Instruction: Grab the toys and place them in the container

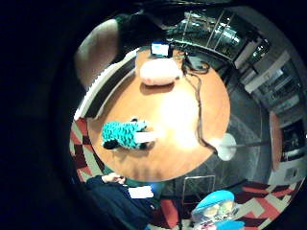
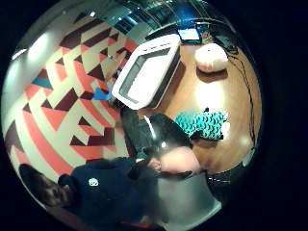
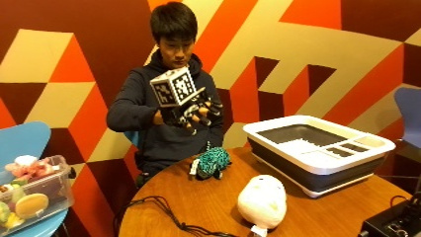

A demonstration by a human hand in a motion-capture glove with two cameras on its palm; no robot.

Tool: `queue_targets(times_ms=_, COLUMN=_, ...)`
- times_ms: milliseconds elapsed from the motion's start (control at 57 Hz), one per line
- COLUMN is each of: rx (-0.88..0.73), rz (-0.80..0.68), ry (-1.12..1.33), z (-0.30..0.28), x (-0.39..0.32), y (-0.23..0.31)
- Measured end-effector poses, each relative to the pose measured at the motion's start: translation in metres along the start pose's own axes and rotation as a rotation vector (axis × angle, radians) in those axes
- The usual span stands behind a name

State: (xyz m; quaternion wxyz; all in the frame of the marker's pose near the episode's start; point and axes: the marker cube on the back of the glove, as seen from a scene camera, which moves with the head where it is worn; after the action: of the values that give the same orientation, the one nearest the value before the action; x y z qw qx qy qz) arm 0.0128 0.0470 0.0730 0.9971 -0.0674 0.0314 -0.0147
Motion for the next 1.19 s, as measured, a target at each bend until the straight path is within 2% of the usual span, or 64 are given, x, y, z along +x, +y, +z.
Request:
queue_targets(times_ms=175, rx=-0.230, rz=-0.013, ry=0.058, z=0.093, x=-0.005, y=0.003)
queue_targets(times_ms=316, rx=-0.375, rz=-0.012, ry=0.109, z=0.127, x=-0.001, y=0.002)
queue_targets(times_ms=526, rx=-0.342, rz=-0.055, ry=0.188, z=0.129, x=0.009, y=0.003)
queue_targets(times_ms=702, rx=-0.315, rz=-0.039, ry=0.236, z=0.087, x=0.028, y=-0.012)
queue_targets(times_ms=912, rx=-0.255, rz=0.033, ry=0.333, z=-0.019, x=0.030, y=-0.039)
queue_targets(times_ms=1035, rx=-0.154, rz=0.053, ry=0.358, z=-0.080, x=0.013, y=-0.059)
queue_targets(times_ms=1193, rx=-0.115, rz=0.062, ry=0.417, z=-0.136, x=-0.017, y=-0.081)
